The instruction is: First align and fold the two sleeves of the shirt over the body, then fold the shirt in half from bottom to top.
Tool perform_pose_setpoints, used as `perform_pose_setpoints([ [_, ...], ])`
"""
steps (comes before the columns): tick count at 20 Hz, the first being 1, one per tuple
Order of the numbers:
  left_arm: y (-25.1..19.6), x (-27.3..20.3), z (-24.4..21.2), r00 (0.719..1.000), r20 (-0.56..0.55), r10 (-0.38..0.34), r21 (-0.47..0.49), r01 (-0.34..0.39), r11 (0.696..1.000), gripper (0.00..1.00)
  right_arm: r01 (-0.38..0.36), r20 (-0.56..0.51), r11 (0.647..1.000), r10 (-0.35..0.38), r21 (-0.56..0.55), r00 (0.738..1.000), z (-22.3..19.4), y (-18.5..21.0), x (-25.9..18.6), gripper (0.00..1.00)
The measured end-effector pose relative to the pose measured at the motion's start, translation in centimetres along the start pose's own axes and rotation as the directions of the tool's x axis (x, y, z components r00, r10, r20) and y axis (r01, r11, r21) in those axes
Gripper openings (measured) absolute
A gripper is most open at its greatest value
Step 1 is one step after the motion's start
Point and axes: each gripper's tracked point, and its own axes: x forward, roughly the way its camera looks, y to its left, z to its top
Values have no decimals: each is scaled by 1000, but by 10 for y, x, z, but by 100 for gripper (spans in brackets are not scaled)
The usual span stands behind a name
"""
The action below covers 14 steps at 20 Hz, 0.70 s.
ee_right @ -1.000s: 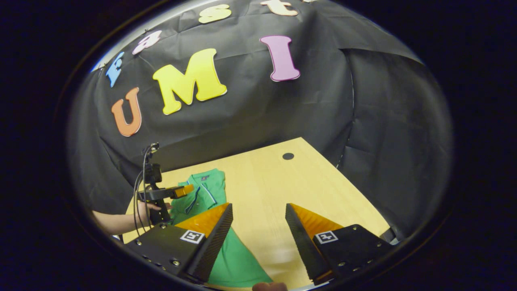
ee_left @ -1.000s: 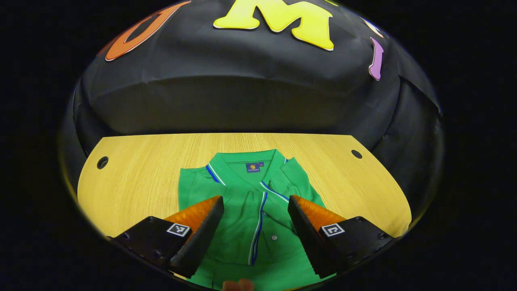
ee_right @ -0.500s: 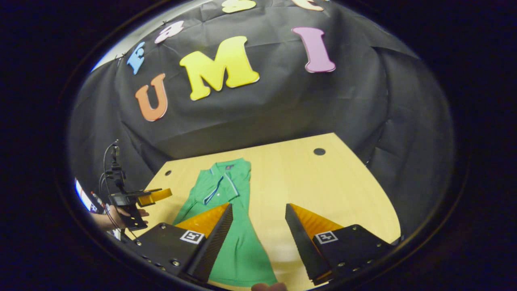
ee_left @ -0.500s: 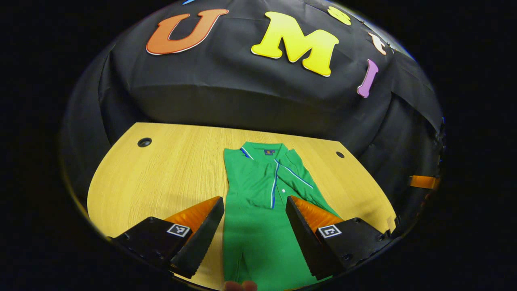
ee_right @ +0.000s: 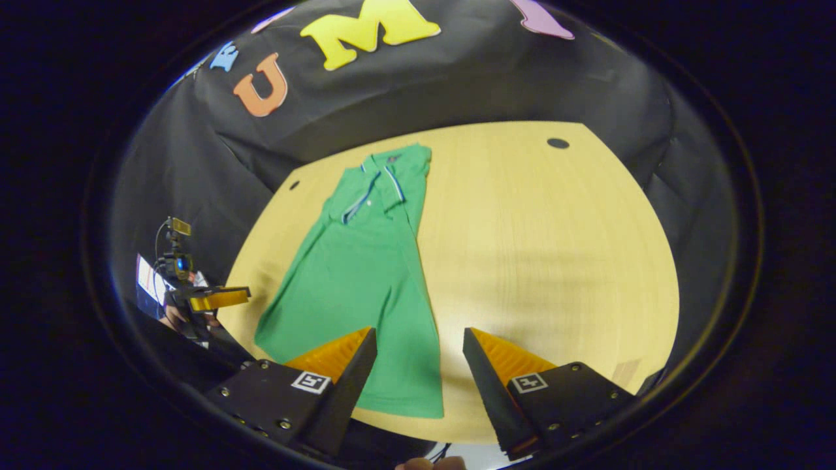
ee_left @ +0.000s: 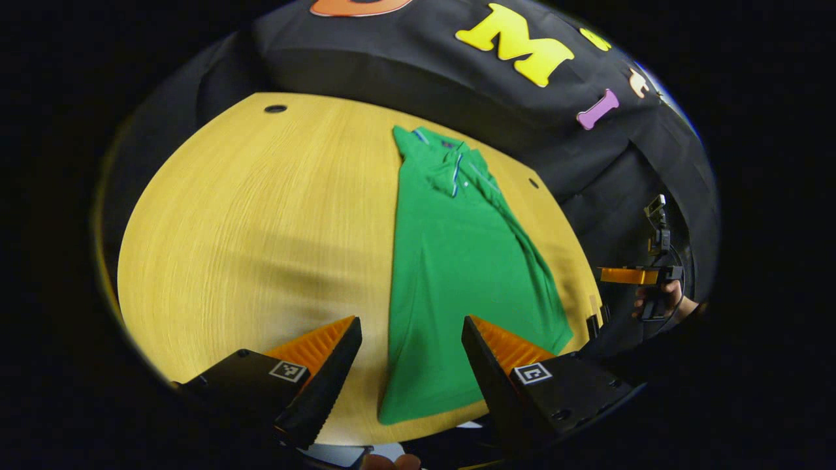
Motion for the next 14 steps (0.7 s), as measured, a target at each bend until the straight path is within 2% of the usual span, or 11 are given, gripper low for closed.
perform_pose_setpoints([
  [3, 2, -9, -41, 996, -86, 14, -50, -18, 999, 99, 67, -65, 998, -68, -15, 996, -40, -6, 1, 85],
  [6, -4, -13, -72, 988, -151, 4, -39, -10, 999, 99, 116, -115, 989, -126, -88, 985, -78, -7, 8, 85],
  [7, -3, -15, -74, 987, -160, 6, -30, -11, 1000, 99, 136, -118, 983, -150, -125, 982, -87, -9, 11, 82],
  [10, -8, -5, -74, 984, -177, -1, -16, -2, 1000, 99, 207, -82, 953, -230, -221, 970, -97, -15, 23, 84],
  [14, -15, -1, -74, 983, -184, 8, -18, -11, 1000, 99, 188, -109, 957, -216, -221, 970, -115, 3, 34, 84],
])
